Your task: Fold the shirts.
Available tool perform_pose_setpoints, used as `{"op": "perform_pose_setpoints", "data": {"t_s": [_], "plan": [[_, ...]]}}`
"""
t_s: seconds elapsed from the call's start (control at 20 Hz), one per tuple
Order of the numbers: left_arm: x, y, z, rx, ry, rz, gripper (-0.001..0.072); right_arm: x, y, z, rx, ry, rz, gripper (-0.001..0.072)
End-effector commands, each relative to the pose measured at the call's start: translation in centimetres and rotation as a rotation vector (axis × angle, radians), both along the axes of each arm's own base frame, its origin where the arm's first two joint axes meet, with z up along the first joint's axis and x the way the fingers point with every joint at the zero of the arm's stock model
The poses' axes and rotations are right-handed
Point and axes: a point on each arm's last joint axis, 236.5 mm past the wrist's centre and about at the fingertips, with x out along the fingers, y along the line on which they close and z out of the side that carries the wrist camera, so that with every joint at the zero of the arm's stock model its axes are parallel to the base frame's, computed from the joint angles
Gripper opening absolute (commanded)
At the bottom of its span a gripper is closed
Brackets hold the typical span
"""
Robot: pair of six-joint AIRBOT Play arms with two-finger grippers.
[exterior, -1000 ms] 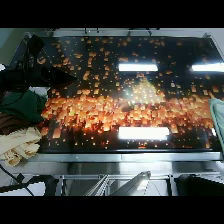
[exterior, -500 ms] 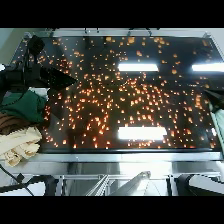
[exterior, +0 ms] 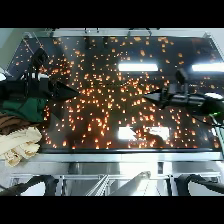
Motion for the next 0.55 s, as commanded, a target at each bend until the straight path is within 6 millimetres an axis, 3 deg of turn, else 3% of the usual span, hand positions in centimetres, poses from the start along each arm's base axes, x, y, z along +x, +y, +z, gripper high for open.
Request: {"op": "perform_pose_setpoints", "data": {"t_s": [0.0, 0.15, 0.5], "plan": [[-1.6, 0.0, -1.9, 0.04, 0.041, 0.02, 0.0001, -0.3, 3.0, -1.7, -0.076, -0.004, 0.014, 0.0022], [-1.9, -0.1, -2.5, 0.035, 0.069, 0.02, 0.0002, -1.9, 3.4, -0.7, -0.025, 0.033, 0.077, 0.0022], [-2.4, -0.2, -3.1, 0.029, 0.099, 0.019, 0.0002, -1.8, 3.4, -0.7, -0.024, 0.033, 0.073, 0.0022]]}}
